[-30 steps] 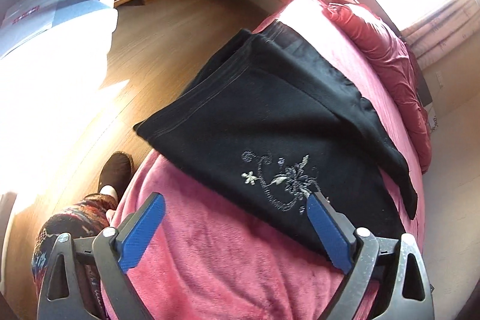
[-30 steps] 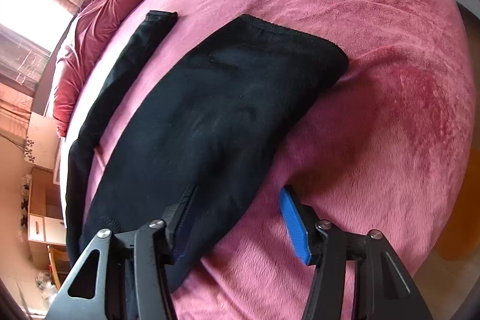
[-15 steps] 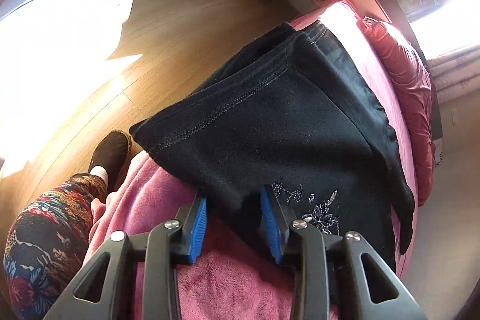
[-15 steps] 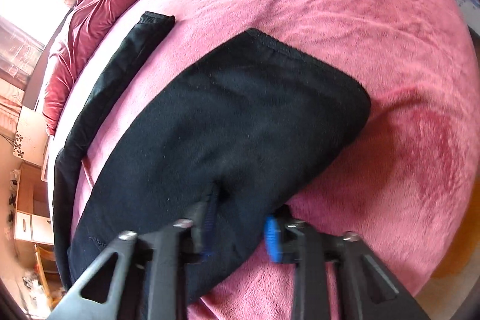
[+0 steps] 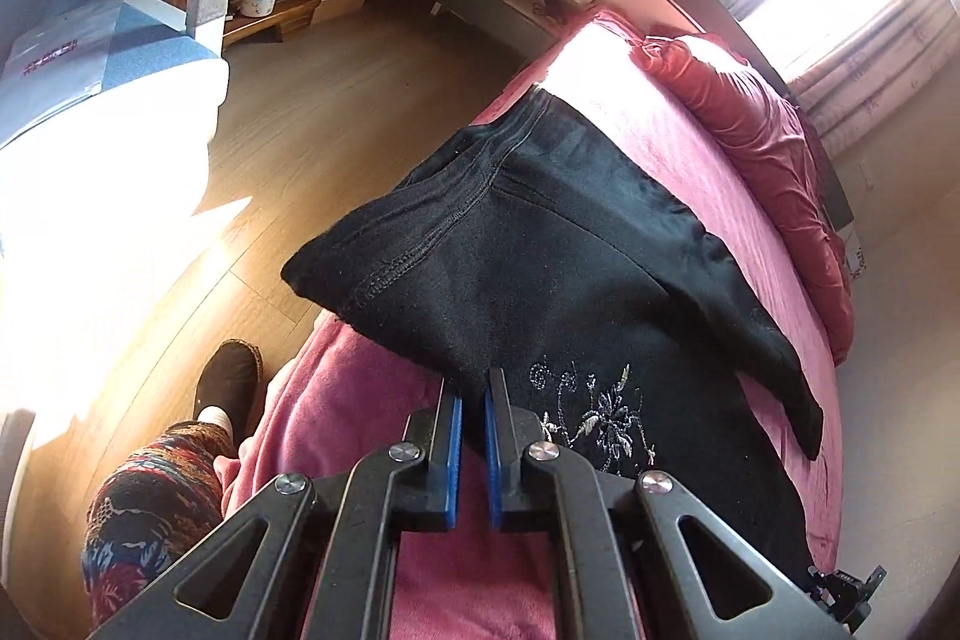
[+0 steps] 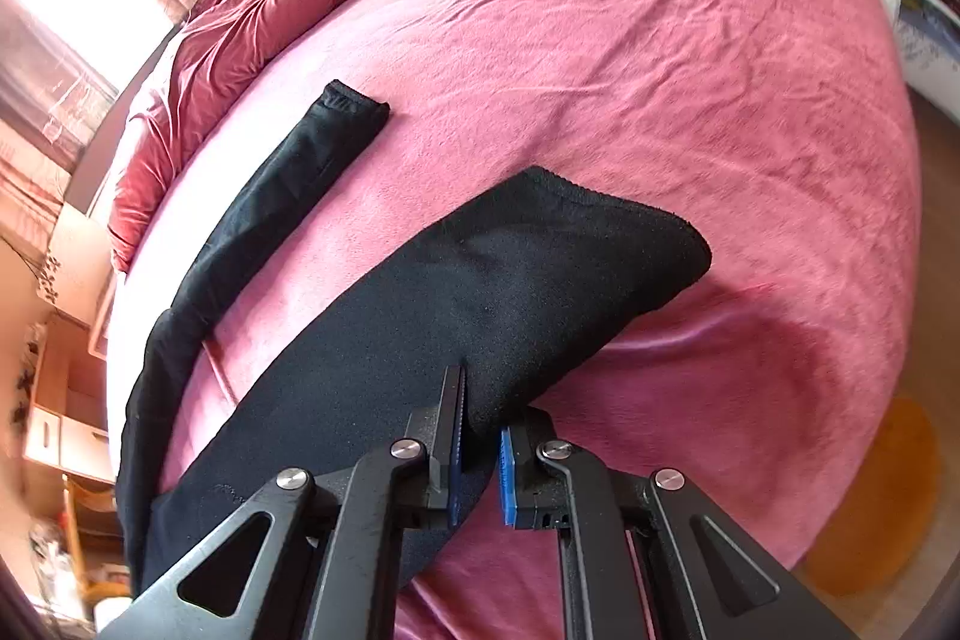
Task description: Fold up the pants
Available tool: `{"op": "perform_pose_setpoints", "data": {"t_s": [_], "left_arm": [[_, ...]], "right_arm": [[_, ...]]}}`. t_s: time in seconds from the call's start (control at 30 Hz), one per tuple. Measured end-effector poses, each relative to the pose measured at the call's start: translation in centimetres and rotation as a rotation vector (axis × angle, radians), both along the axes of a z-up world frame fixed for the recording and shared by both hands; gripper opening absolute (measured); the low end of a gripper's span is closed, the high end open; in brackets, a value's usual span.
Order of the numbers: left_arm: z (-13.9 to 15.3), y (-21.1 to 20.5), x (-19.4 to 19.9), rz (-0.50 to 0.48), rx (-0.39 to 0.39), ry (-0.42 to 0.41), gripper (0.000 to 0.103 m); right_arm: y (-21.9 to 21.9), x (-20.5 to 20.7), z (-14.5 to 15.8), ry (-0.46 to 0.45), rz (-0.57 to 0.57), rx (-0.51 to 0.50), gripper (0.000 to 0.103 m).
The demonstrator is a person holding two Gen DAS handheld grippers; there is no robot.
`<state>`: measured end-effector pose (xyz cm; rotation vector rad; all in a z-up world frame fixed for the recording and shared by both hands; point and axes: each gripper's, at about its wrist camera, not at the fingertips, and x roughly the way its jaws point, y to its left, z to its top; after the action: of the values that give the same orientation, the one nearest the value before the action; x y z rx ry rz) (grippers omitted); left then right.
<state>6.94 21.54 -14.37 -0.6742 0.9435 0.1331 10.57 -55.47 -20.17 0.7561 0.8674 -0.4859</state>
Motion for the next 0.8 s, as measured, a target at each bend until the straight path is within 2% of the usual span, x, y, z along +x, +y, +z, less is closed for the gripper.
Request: {"op": "perform_pose_setpoints", "data": {"t_s": [0.13,0.27,0.4,0.47,0.53,0.6,0.63,0.67,0.8], "left_arm": [[0.2,0.2,-2.4,-0.012,0.003,0.014,0.006],[-0.9,-0.2,-3.3,-0.022,-0.008,0.065,0.006],[-2.0,-0.5,-3.0,-0.048,0.010,0.139,0.007],[-2.6,-0.6,-2.5,-0.049,0.015,0.189,0.012],[-2.4,-0.4,-2.3,-0.050,0.029,0.205,0.028],[-1.8,0.2,-2.5,-0.039,0.033,0.211,0.028],[-1.3,0.7,-2.7,-0.036,0.033,0.204,0.028],[-1.0,0.7,-3.0,-0.031,0.046,0.191,0.028],[1.5,2.4,-3.1,-0.003,0.065,0.107,0.028]], "right_arm": [[-0.6,-1.7,-0.3,0.028,-0.005,-0.012,0.009],[-1.6,-3.6,-1.4,0.063,-0.043,-0.002,0.009],[-2.2,-4.7,-2.8,0.096,-0.054,0.015,0.009],[-2.1,-4.7,-3.1,0.101,-0.049,0.017,0.010],[-2.2,-4.7,-3.0,0.096,-0.051,0.018,0.018],[-2.3,-5.0,-2.6,0.111,-0.061,-0.004,0.048],[-2.4,-5.4,-2.1,0.112,-0.073,-0.022,0.055],[-2.6,-5.7,-1.7,0.109,-0.085,-0.042,0.058],[-2.3,-6.7,1.5,0.117,-0.125,-0.196,0.058]]}}
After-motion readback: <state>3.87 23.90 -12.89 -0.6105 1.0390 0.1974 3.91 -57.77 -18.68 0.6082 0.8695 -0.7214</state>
